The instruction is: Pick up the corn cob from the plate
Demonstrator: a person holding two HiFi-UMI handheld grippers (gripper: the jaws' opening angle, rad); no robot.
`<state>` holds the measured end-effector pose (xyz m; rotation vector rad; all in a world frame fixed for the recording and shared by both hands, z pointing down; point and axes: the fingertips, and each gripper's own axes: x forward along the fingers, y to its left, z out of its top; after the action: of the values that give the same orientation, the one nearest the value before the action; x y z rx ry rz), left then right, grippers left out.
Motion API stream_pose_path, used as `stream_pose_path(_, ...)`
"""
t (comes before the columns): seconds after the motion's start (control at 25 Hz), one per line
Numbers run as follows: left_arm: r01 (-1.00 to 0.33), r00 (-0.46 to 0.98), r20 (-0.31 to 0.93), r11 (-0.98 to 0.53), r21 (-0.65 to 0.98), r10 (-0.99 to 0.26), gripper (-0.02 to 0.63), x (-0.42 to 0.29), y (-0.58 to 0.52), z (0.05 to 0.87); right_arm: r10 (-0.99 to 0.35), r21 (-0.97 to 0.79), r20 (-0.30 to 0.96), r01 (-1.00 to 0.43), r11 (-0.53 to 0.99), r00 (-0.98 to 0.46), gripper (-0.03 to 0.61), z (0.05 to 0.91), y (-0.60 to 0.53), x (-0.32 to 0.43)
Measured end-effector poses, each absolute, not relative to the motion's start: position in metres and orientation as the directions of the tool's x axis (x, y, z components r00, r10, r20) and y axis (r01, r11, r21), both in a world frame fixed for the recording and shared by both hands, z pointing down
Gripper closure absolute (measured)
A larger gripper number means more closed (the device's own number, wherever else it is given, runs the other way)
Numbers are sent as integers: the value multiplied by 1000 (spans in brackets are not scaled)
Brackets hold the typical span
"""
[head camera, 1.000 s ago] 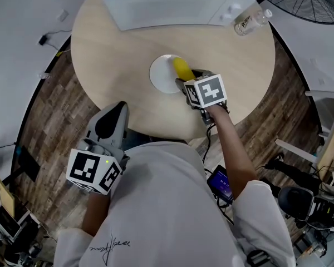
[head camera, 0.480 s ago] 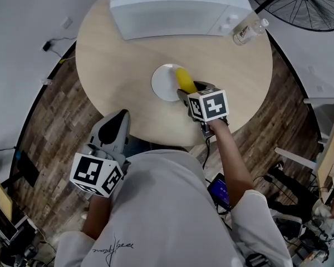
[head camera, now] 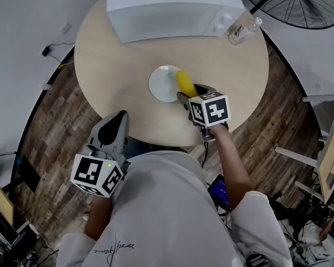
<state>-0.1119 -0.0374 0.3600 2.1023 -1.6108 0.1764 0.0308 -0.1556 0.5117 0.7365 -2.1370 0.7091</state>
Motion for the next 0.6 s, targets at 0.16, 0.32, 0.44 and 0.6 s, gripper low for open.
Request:
stream_pose_path(0.16,-938,309,385,-211,275,-870,617,-104,-37,358,-289,-250,779,-698,671,-557,308,508,-154,37)
stream_pose_path(0.32,-936,310,381,-209,282,-871,617,-102,-38,358,-302,-248,774,-705,665,-557,308,503,-153,43)
stream_pose_path(0.44,-935,311,379,-209,287,-871,617,-99,-37,358,-312,-245,769,-708,662,-558,308,499,-152,48)
stream_pose_path(0.6,-932,320,383,-216,291,-866,617,-97,-35,358,-329,-247,757,-714,655,-564,308,492,-149,53)
